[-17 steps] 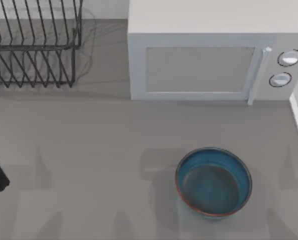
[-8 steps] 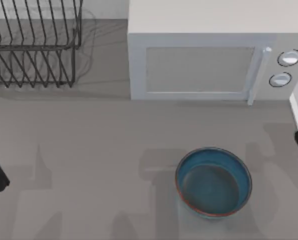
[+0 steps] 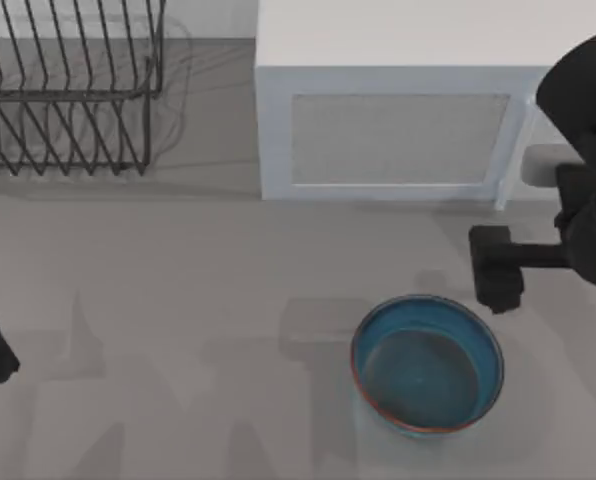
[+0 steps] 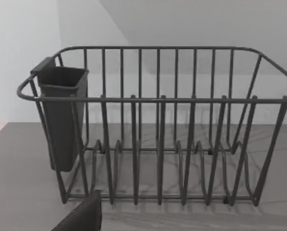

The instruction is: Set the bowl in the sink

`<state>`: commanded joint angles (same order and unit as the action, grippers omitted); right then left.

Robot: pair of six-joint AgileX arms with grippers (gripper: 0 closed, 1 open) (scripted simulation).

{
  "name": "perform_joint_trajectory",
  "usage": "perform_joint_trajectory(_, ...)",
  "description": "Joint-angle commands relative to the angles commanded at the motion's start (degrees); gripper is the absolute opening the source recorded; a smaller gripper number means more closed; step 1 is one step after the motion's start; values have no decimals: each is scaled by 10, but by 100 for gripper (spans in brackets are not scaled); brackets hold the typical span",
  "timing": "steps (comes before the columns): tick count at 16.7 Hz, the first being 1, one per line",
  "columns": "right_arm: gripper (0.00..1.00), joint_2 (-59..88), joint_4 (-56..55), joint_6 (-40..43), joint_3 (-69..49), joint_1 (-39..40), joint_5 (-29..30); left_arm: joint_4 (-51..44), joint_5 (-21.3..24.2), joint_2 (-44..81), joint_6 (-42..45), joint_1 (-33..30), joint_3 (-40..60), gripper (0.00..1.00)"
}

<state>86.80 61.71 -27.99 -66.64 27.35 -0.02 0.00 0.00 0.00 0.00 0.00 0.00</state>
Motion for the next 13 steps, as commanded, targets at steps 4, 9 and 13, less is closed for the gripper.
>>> perform_joint_trajectory(4,100,87,60,-29,-73,29,0,0,0,0,0,0,0,100)
perform_joint_trajectory(9,100,96,67,-32,-82,32,0,0,0,0,0,0,0,100)
perform_joint_trajectory(13,100,102,44,-32,-63,30,0,0,0,0,0,0,0,100)
